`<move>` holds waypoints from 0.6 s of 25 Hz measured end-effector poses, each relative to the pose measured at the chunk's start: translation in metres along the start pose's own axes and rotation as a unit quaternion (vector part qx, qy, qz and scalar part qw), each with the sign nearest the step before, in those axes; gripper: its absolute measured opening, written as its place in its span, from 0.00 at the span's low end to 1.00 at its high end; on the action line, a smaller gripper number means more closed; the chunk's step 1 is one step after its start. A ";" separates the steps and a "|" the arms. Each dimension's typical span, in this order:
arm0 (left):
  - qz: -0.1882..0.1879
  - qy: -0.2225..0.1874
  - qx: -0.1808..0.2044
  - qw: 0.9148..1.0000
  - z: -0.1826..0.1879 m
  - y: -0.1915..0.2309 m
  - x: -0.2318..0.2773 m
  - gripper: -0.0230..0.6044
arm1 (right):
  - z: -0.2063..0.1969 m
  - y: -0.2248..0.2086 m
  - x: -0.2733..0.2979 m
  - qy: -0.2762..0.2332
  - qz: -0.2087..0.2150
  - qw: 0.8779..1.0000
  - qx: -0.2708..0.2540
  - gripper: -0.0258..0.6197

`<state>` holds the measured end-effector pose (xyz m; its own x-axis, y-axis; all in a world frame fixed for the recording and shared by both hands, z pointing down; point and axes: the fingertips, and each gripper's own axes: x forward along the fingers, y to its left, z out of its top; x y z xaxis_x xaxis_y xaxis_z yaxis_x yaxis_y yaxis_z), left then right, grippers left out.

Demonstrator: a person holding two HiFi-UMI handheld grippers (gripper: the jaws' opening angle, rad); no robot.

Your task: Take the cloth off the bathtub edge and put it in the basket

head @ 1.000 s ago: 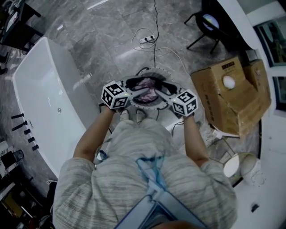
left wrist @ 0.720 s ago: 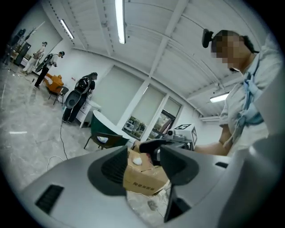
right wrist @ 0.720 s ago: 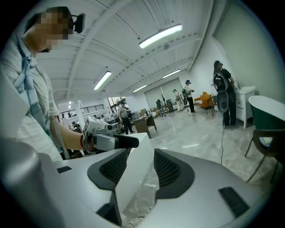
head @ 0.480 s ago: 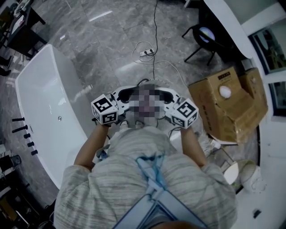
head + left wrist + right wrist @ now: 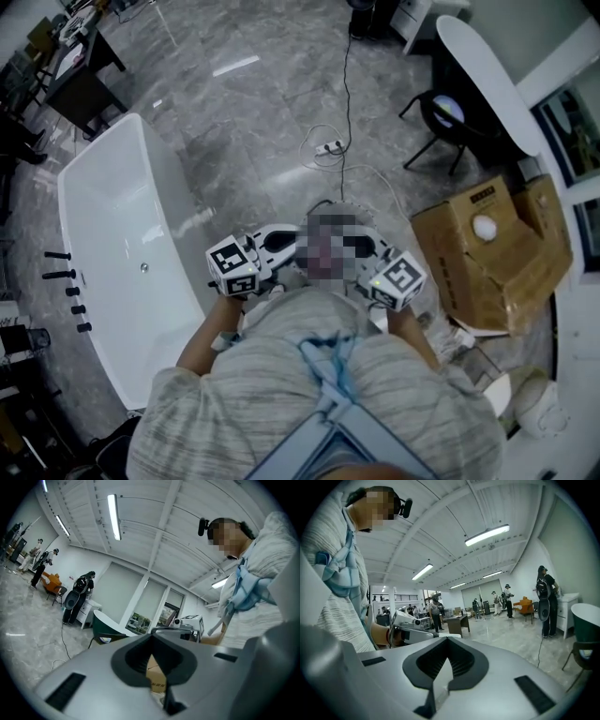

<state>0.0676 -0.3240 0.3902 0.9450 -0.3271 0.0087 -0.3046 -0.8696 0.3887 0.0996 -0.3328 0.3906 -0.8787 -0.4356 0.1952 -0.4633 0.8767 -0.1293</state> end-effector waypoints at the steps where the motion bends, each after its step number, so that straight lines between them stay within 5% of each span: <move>1: 0.002 0.001 0.000 1.000 0.000 -0.002 -0.003 0.04 | 0.003 0.002 0.003 -0.001 0.000 1.000 -0.006 0.05; 15: 0.027 -0.017 0.001 0.999 0.004 -0.006 -0.032 0.04 | 0.017 0.046 0.036 0.003 0.059 0.998 -0.020 0.05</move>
<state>0.0386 -0.3095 0.3835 0.9223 -0.3864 -0.0013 -0.3560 -0.8510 0.3861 0.0447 -0.3112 0.3748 -0.9260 -0.3284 0.1861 -0.3522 0.9290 -0.1132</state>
